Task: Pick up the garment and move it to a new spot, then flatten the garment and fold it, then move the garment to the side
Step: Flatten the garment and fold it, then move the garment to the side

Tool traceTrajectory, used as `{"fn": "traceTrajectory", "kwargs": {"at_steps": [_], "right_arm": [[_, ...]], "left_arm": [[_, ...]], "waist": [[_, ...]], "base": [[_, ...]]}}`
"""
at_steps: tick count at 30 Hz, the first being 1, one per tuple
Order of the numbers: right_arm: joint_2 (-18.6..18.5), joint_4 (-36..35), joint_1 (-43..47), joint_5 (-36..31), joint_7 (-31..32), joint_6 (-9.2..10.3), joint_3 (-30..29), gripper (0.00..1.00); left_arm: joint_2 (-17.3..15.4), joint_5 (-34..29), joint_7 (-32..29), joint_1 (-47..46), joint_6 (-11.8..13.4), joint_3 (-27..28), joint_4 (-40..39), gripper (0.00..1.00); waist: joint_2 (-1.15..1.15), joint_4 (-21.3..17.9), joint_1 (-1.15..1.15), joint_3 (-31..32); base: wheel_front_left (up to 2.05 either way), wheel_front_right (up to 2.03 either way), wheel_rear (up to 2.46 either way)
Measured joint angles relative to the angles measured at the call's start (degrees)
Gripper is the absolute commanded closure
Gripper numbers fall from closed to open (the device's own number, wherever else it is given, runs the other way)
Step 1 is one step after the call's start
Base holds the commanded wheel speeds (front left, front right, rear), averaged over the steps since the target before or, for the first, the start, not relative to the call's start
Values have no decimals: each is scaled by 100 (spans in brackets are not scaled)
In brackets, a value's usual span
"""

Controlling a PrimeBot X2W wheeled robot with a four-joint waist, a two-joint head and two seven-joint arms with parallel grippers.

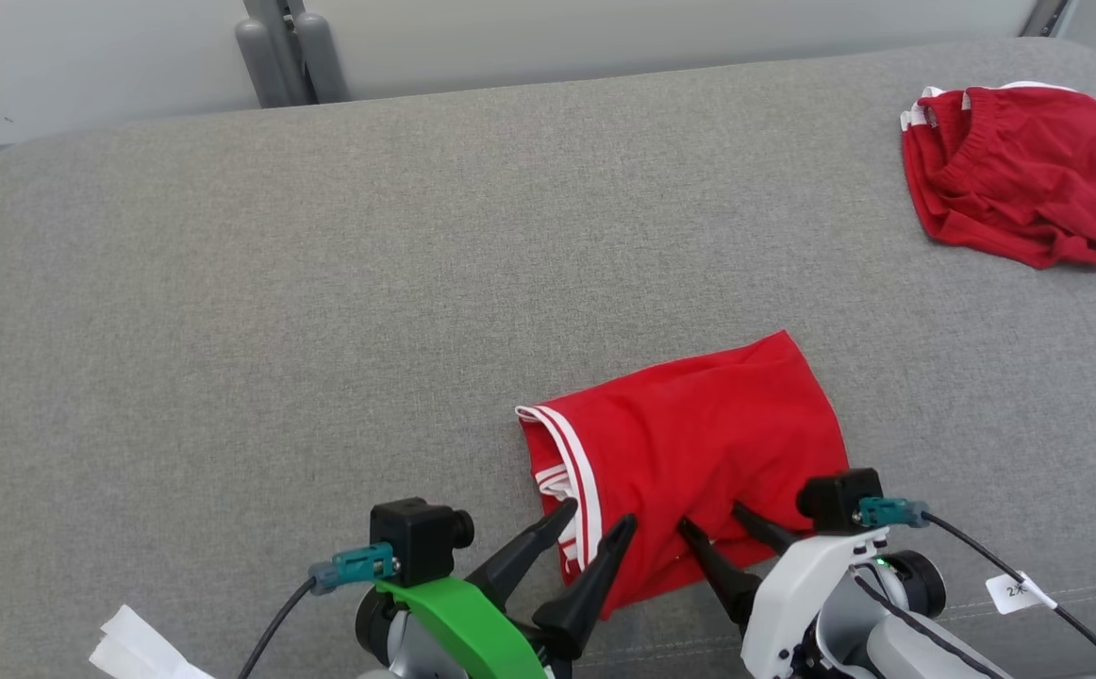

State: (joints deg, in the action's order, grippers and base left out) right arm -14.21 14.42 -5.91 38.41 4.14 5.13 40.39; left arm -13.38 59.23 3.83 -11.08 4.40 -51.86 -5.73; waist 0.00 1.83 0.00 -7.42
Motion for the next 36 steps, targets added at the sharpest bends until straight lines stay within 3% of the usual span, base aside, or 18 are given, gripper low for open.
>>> {"fn": "traceTrajectory", "kwargs": {"at_steps": [3,7,18,27,36], "right_arm": [[47,-193,-3,146,-157,0,-189,0],[247,-537,125,809,-368,-57,-636,0],[15,-322,417,1424,-470,-110,-1292,0],[42,-126,354,2207,-500,-506,-1845,0],[-109,406,-63,2897,178,-936,-1968,0]], "left_arm": [[-10,-1,4,2,40,15,-42,0],[-57,-1,35,9,43,64,-83,0],[-153,-63,0,18,68,81,-223,0],[-189,-97,-137,-4,107,-2,-270,0],[-336,-305,-354,-153,116,-1,-365,0]], "waist": [[0,-38,0,-6],[0,-132,0,-45],[0,-434,0,-205],[0,-466,0,-417],[0,-417,0,-667]], "base": [[0,0,0],[0,0,0],[0,0,0],[0,0,0],[0,0,0]]}}
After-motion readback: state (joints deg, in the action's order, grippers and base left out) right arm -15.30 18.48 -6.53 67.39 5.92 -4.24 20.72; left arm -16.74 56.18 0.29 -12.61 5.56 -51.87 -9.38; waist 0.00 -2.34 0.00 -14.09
